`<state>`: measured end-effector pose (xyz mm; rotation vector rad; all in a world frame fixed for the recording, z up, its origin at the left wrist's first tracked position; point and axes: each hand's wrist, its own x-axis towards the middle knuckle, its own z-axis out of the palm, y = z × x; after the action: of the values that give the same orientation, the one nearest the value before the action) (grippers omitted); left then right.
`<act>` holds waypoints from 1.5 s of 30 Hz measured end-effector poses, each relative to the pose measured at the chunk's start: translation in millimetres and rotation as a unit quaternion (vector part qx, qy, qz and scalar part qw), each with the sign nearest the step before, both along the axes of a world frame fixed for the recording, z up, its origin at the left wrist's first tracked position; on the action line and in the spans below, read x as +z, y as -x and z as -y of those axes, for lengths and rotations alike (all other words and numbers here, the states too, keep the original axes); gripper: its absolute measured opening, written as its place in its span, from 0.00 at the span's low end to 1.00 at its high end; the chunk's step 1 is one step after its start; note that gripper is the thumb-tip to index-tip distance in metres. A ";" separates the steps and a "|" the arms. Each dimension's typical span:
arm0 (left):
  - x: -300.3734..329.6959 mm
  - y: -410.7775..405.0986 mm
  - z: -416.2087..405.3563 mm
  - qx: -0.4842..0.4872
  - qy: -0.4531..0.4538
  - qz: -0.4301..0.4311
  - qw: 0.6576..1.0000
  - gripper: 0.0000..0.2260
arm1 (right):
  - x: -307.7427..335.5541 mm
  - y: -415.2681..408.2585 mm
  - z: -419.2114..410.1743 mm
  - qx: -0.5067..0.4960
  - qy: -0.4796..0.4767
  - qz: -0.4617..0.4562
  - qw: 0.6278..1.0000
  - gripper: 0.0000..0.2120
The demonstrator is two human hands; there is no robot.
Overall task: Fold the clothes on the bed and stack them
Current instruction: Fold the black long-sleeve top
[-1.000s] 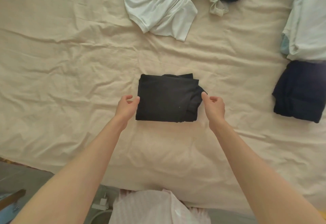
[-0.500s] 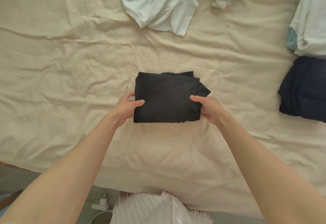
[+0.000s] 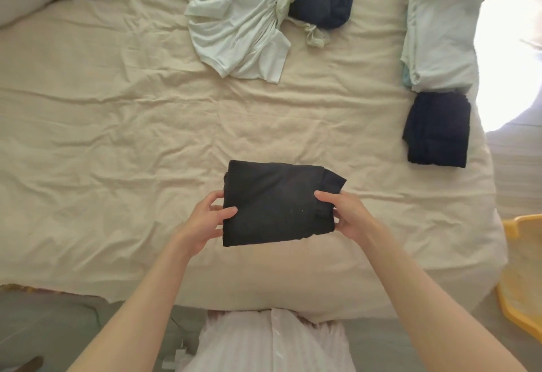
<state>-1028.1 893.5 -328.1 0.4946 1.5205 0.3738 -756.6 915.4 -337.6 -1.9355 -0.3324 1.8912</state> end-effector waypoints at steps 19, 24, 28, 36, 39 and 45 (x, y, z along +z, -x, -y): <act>117.0 -170.3 125.0 -0.145 -0.079 0.007 0.986 0.12 | 110.6 -176.5 209.1 -0.176 0.029 -0.140 0.974 0.26; 124.2 -299.0 139.7 -0.131 -0.095 0.030 0.986 0.12 | 138.0 -302.0 225.1 -0.159 -0.006 -0.084 0.984 0.22; 126.8 -411.0 161.0 -0.117 -0.085 0.081 0.986 0.11 | 171.0 -407.1 226.5 -0.122 -0.074 0.013 0.990 0.09; 133.6 -532.7 150.9 -0.070 -0.080 0.103 0.989 0.13 | 192.6 -534.9 175.5 -0.050 -0.090 0.053 0.993 0.16; 127.7 -566.8 128.4 -0.050 -0.088 0.092 0.991 0.12 | 184.3 -564.1 141.0 -0.027 -0.100 0.065 0.992 0.14; 108.9 -646.9 59.6 -0.012 -0.090 0.074 0.993 0.09 | 175.5 -636.8 49.2 0.034 -0.120 0.094 0.988 0.07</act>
<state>-381.2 834.0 -219.2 0.6133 1.3420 0.5209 -119.7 866.2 -162.2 -1.9602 -0.6579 1.6252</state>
